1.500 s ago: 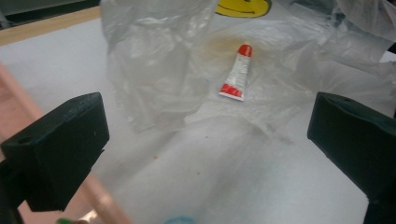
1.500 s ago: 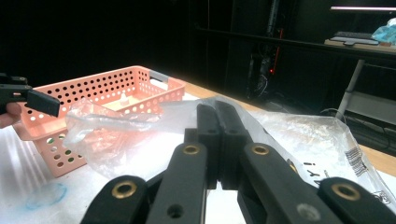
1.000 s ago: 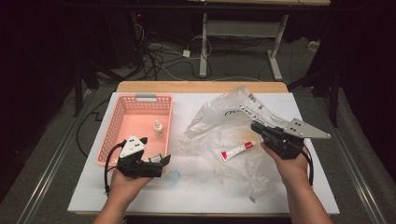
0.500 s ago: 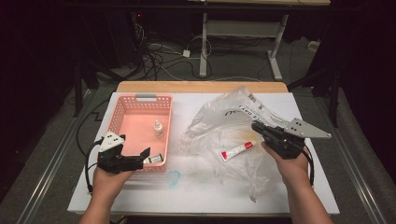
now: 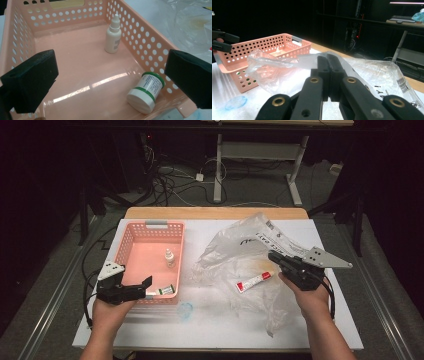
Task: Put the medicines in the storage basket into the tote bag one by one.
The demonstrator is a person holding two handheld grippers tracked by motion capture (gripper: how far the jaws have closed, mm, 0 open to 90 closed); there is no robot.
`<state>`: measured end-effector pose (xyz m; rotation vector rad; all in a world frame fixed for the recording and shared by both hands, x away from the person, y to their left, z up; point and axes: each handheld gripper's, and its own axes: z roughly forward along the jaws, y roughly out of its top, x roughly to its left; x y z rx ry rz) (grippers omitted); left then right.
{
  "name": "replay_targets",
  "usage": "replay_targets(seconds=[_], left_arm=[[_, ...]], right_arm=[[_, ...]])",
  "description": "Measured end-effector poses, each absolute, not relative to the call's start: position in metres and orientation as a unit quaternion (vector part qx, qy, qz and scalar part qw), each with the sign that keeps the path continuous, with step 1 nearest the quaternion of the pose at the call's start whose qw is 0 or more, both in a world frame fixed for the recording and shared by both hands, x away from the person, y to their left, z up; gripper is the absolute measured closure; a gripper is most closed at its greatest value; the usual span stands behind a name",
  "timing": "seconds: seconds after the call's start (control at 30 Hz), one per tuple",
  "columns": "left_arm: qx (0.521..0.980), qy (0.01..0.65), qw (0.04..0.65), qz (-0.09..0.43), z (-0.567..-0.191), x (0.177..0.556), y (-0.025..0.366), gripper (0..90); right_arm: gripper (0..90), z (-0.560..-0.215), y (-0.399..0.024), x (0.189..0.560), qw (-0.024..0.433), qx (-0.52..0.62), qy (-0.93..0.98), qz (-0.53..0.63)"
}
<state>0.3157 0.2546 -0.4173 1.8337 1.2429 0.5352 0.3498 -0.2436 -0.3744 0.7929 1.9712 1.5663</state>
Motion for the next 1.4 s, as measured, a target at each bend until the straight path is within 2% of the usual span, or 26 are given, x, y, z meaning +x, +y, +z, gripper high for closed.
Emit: replay_targets(seconds=[0.37, 0.63, 1.03, 1.4], left_arm=[[0.744, 0.494, 0.413, 0.178, -0.412, 0.328, 0.239, 0.0], [0.774, 0.486, 0.375, 0.155, -0.404, 0.344, 0.233, 0.0], [0.807, 0.483, 0.318, 0.121, -0.414, 0.359, 0.219, 0.3], [0.835, 0.47, 0.269, 0.092, -0.418, 0.367, 0.211, 7.3]], right_arm=[[90.0, -0.374, -0.244, 0.349, 0.246, 0.293, 0.723, 0.576], [90.0, -0.373, -0.245, 0.35, 0.247, 0.293, 0.721, 0.577], [90.0, -0.375, -0.244, 0.35, 0.245, 0.294, 0.723, 0.575], [90.0, -0.375, -0.244, 0.349, 0.243, 0.295, 0.724, 0.575]])
